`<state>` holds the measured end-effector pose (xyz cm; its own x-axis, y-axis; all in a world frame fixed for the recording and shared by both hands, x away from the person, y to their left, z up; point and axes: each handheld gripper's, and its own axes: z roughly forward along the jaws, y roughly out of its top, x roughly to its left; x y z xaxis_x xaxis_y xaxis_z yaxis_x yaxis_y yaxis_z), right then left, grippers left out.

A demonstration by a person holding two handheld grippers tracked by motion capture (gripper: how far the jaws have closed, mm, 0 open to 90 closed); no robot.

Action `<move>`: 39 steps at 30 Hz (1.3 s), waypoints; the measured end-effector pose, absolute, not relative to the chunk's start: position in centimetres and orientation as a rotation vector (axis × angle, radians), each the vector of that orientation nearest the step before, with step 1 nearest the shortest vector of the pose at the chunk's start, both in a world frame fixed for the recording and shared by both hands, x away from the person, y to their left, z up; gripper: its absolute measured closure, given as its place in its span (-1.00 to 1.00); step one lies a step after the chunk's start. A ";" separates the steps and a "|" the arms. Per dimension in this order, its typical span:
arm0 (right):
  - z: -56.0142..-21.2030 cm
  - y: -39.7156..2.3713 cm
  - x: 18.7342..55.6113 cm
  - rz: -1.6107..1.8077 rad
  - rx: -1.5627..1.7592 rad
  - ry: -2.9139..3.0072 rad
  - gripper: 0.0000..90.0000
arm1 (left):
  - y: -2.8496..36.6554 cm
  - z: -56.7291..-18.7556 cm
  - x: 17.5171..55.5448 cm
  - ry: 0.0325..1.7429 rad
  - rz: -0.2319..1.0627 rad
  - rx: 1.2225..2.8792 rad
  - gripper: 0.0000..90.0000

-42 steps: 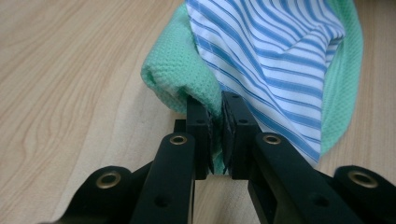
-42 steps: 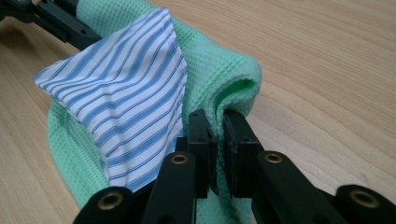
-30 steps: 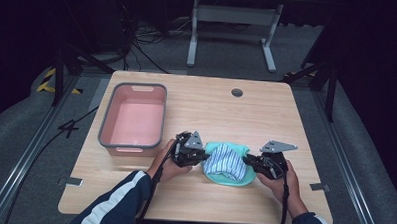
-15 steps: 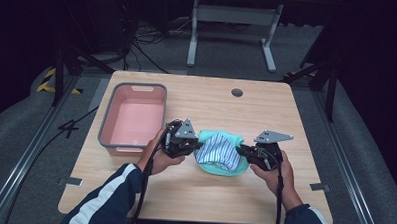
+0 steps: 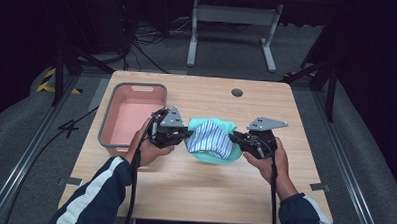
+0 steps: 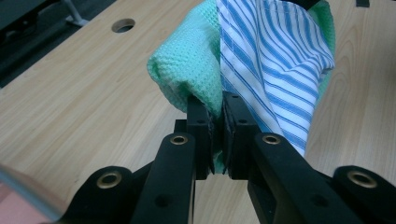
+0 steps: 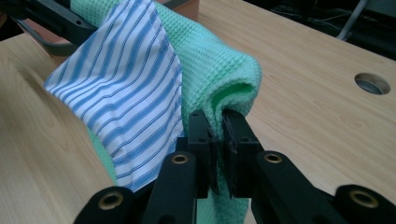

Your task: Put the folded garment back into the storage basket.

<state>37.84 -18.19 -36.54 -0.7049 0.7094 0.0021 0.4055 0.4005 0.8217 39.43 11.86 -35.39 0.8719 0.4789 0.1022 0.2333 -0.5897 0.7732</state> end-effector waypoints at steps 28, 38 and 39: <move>-33.5 -7.2 40.7 1.281 0.775 2.395 0.83 | 22.4 -32.7 38.6 0.735 0.539 2.149 0.84; -33.2 -3.8 41.7 1.299 0.727 2.413 0.83 | 25.5 -31.9 38.0 0.802 0.607 2.138 0.84; -33.2 -3.4 41.8 1.304 0.722 2.412 0.83 | 25.8 -32.0 37.9 0.816 0.608 2.122 0.84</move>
<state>41.77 -3.45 -33.16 -0.8268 0.5618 -0.0279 0.2844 0.4603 0.8410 37.95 25.81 -31.96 0.6812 0.7163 0.1513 0.3501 -0.5002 0.7920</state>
